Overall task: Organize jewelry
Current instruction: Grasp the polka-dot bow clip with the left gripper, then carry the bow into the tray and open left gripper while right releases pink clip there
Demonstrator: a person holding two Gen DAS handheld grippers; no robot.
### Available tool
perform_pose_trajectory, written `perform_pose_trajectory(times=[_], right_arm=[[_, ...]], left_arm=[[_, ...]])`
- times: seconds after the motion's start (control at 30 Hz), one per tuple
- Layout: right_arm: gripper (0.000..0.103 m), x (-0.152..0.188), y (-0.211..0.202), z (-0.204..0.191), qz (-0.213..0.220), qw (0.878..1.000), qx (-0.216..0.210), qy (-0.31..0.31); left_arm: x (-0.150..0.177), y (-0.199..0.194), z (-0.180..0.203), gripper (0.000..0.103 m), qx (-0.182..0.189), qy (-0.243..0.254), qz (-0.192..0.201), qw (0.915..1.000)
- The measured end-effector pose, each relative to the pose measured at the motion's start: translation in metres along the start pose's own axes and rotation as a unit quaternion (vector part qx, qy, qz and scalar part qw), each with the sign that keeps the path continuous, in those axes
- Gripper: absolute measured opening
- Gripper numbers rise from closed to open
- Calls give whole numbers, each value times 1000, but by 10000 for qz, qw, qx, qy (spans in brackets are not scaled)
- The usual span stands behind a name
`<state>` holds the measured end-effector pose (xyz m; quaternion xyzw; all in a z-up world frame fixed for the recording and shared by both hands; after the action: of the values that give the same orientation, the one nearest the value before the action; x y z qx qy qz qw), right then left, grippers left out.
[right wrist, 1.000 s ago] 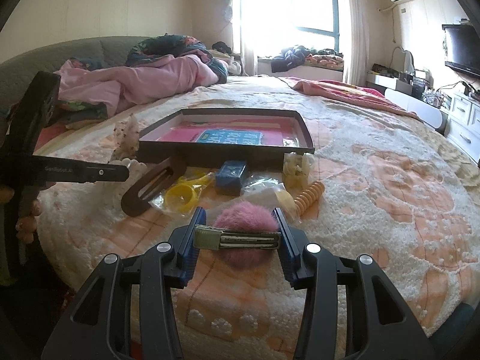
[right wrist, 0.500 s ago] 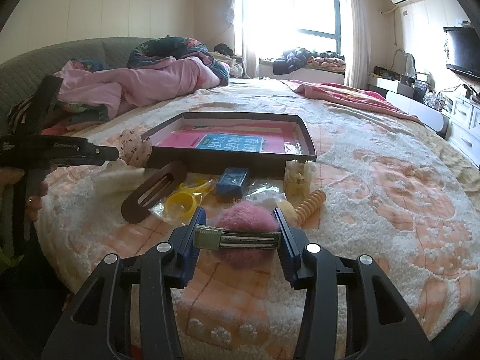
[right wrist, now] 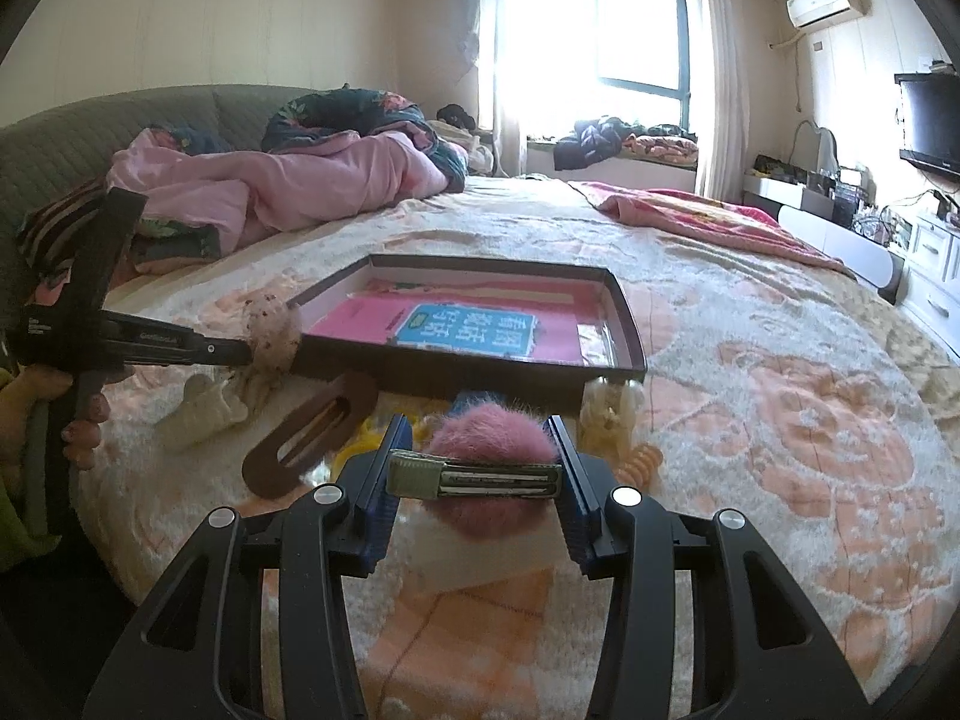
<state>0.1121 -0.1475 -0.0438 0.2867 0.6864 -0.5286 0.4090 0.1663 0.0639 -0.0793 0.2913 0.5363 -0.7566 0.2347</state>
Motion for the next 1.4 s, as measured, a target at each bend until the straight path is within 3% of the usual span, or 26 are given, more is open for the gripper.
perform_pose_trajectory(times=[0.27,0.5,0.87,1.17,1.4], right_arm=[[43,-32,16,2,141,9998,-91,127],[43,-52,39,2,4,9995,-249,183],[43,-82,82,14,-183,9995,-223,150],[43,-91,121,35,-522,9983,-135,233],[43,-82,162,58,-1166,9923,20,424]], left_arm=[[-31,-14,10,0,-30,192,380,9991],[-61,-15,14,0,-124,250,673,9973],[-95,2,23,0,-273,285,817,9959],[-106,31,29,0,-411,349,654,9964],[-96,59,17,0,-574,238,247,9978]])
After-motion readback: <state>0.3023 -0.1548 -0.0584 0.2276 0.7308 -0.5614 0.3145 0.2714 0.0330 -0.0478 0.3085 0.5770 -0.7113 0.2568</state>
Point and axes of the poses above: each gripper's, at about its wrist camera, not at the fingertips, and y roughly the way its jaws point, z to its right, x to its underside, the point moved 5 cm from there along y, roughly the way its jaws point, and after that the axes turned 8 degrees about y, right-handed, at the moved point
